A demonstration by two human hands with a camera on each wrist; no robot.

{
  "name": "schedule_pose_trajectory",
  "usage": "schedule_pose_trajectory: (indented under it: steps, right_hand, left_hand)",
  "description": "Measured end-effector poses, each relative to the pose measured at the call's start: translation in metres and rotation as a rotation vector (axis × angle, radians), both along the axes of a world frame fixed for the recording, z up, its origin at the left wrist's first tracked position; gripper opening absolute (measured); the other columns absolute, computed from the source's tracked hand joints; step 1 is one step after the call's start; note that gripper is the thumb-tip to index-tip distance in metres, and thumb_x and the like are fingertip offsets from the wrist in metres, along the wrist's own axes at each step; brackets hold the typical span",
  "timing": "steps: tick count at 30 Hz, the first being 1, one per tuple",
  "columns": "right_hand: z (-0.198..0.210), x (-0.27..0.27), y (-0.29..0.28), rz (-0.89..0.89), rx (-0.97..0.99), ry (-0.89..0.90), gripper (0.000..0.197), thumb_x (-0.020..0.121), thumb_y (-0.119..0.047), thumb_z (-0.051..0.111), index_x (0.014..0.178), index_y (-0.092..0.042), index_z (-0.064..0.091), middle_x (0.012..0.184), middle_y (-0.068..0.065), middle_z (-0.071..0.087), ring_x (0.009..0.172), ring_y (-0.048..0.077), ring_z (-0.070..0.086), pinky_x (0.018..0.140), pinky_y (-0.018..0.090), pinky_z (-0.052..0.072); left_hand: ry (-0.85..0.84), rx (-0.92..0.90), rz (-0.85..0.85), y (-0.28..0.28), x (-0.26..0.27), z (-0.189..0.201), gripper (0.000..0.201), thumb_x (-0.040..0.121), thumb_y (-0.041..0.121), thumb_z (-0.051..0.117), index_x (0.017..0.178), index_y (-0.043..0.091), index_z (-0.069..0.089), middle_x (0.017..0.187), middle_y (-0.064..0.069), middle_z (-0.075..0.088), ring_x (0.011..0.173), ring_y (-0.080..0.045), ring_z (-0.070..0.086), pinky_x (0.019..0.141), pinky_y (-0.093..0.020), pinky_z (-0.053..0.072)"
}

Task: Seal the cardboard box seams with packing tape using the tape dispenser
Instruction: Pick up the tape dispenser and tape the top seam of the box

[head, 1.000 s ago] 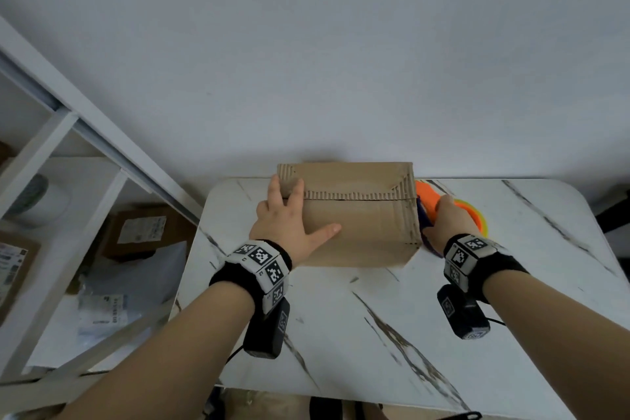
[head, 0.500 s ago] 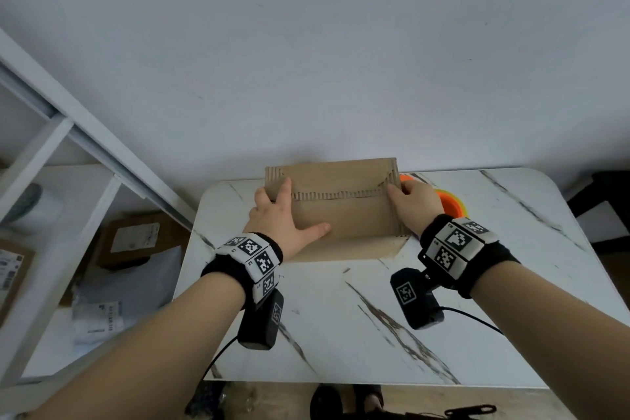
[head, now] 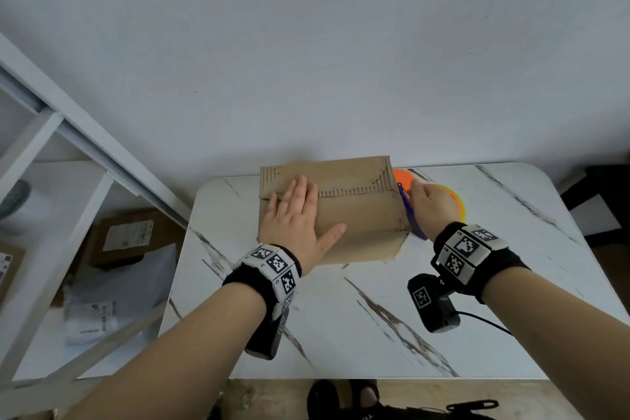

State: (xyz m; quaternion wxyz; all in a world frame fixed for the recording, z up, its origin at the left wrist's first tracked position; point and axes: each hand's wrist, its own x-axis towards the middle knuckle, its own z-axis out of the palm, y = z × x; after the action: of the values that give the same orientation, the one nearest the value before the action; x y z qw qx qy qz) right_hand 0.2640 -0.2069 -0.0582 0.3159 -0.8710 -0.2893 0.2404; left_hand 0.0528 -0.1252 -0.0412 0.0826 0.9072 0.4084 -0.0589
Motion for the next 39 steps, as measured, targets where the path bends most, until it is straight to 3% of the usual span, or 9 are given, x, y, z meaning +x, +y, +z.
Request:
schedule_pose_trajectory:
  steps: [2,5,8,11,16,24,31,35,39]
  right_hand:
    - [-0.011,0.009,-0.002,0.038,-0.056,-0.043,0.050,0.100,-0.026,0.033,0.052,-0.012,0.038,0.058,0.009,0.043,0.067,0.027,0.043,0.049,0.030,0.022]
    - [-0.035,0.020,-0.001,0.161,-0.236,-0.042,0.047,0.095,-0.034,0.038,0.050,-0.021,0.042,0.082,0.019,0.056,0.072,0.029,0.050,0.056,0.029,0.031]
    - [-0.039,0.019,0.002,0.255,-0.363,-0.022,0.031,0.092,-0.026,0.043,0.078,-0.011,0.066,0.090,0.016,0.057,0.081,0.033,0.054,0.067,0.031,0.040]
    - [-0.038,0.017,0.004,0.307,-0.394,-0.047,0.028,0.093,-0.016,0.046,0.103,-0.004,0.069,0.095,0.018,0.064,0.085,0.033,0.056,0.069,0.033,0.042]
    - [-0.038,0.025,0.005,0.349,-0.466,-0.169,0.033,0.091,-0.013,0.050,0.117,-0.024,0.067,0.104,0.010,0.065,0.079,0.025,0.051,0.063,0.022,0.036]
    - [0.013,0.028,-0.002,0.085,-0.067,-0.136,0.038,0.087,-0.001,0.041,0.103,-0.018,0.070,0.115,0.013,0.066,0.101,0.033,0.058,0.079,0.028,0.043]
    - [0.091,0.019,0.001,-0.082,0.309,-0.093,0.028,0.084,-0.004,0.038,0.095,-0.019,0.058,0.076,0.003,0.052,0.074,0.027,0.048,0.061,0.029,0.035]
    - [0.121,-0.001,0.000,-0.073,0.430,-0.084,0.007,0.085,-0.016,0.046,0.087,-0.022,0.050,0.074,0.002,0.055,0.067,0.024,0.053,0.058,0.029,0.041]
    - [0.139,-0.026,0.002,0.007,0.473,-0.132,0.013,0.084,-0.027,0.055,0.086,-0.017,0.047,0.071,-0.004,0.054,0.065,0.018,0.053,0.057,0.028,0.041]
  left_hand:
    - [-0.001,0.017,0.008,-0.001,0.000,-0.004,0.096,0.073,0.077,-0.002,0.149,0.018,-0.002,0.158,-0.002,-0.011,0.146,-0.014,-0.010,0.119,-0.038,-0.007]
    - [0.011,0.018,0.008,-0.001,0.000,-0.005,0.100,0.067,0.074,-0.008,0.149,0.018,-0.002,0.159,-0.002,-0.010,0.146,-0.014,-0.008,0.118,-0.038,-0.006]
    - [0.009,0.014,0.008,-0.001,0.001,-0.005,0.100,0.067,0.074,-0.007,0.149,0.017,0.000,0.159,-0.002,-0.009,0.146,-0.014,-0.008,0.118,-0.037,-0.006]
    - [0.019,0.015,0.004,-0.001,0.001,-0.005,0.099,0.068,0.074,-0.008,0.149,0.018,0.000,0.159,-0.002,-0.010,0.146,-0.014,-0.007,0.118,-0.037,-0.006]
    - [0.035,0.013,0.007,0.001,0.002,-0.005,0.100,0.067,0.074,-0.009,0.149,0.018,0.000,0.159,-0.002,-0.010,0.146,-0.014,-0.008,0.118,-0.038,-0.005]
    - [0.057,-0.009,0.010,0.001,0.002,-0.001,0.092,0.079,0.076,0.005,0.149,0.017,-0.002,0.158,-0.003,-0.012,0.146,-0.015,-0.009,0.120,-0.039,-0.004]
    - [0.034,-0.109,0.002,0.007,0.005,0.022,0.082,0.088,0.066,0.021,0.150,0.015,0.001,0.159,-0.005,-0.009,0.146,-0.017,-0.008,0.118,-0.039,-0.004]
    - [-0.259,-0.099,0.036,0.018,0.011,0.063,0.070,0.094,0.054,0.028,0.148,0.012,0.015,0.158,-0.008,0.013,0.145,-0.021,0.014,0.118,-0.037,0.013]
    - [-0.646,-0.389,0.173,0.033,0.008,0.105,0.051,0.100,0.036,0.032,0.144,0.010,0.030,0.148,-0.008,0.037,0.134,-0.022,0.039,0.114,-0.034,0.027]
